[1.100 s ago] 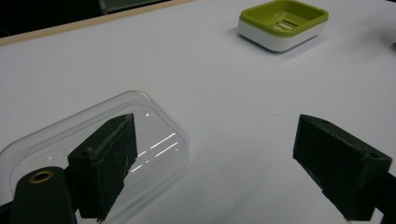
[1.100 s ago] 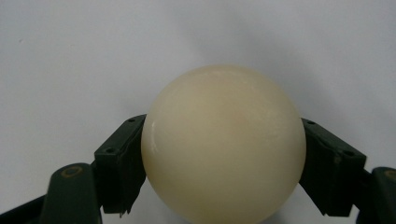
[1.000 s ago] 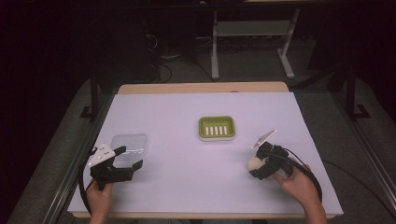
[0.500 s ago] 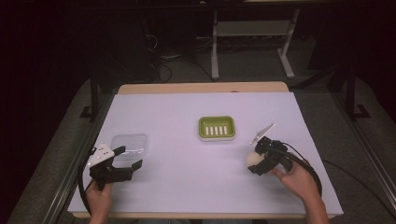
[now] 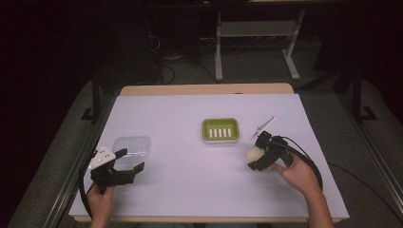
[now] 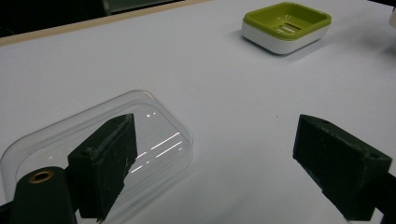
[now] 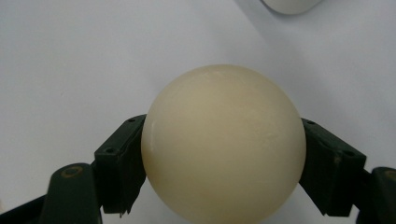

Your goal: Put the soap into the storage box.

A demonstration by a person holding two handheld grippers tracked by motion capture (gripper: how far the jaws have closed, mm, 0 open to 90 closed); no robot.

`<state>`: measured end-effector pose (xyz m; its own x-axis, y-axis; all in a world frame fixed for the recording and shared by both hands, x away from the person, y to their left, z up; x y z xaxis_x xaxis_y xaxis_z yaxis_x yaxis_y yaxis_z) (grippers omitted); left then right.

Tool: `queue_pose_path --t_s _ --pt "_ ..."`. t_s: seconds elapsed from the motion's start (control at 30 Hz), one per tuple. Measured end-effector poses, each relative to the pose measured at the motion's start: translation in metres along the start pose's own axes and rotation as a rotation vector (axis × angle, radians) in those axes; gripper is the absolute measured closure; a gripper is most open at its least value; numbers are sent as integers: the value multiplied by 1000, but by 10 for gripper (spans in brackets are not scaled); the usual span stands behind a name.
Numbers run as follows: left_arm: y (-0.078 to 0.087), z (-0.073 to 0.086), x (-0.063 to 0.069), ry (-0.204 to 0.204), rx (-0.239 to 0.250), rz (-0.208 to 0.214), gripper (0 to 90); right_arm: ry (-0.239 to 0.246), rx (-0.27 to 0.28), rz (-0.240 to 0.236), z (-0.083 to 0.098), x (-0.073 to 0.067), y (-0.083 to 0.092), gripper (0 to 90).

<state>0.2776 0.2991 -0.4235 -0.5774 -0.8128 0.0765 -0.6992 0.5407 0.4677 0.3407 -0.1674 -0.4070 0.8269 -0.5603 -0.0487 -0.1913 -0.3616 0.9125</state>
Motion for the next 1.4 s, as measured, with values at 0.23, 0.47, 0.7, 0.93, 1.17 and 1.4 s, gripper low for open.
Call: queue_pose_path --t_s 0.23,0.47,0.7,0.93,1.17,1.4 --pt "1 0 0 8 7 -2 129 5 9 -9 -11 3 4 235" --pt "1 0 -1 3 8 -6 129 22 7 -4 -18 3 7 235" --pt "1 0 0 6 9 -4 129 29 15 -4 -22 3 11 235" --pt "2 0 -1 -1 8 -7 129 39 14 5 -31 5 16 235" --pt "2 0 0 -1 8 -6 129 41 18 -3 -48 9 17 235" --pt "3 -1 -2 6 12 -10 129 33 15 -9 -63 16 15 235"
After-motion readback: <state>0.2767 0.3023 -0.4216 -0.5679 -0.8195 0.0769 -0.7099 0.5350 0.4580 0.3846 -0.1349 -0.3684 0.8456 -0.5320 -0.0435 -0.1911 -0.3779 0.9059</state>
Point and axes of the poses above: each handheld gripper's, and its own axes: y roughly backward along the jaws, z roughly out of its underside, x roughly to its right, the point moved 2 cm from there along -y, roughly forward along the jaws, and after that the axes turned 3 degrees about y, right-handed, at the moved point
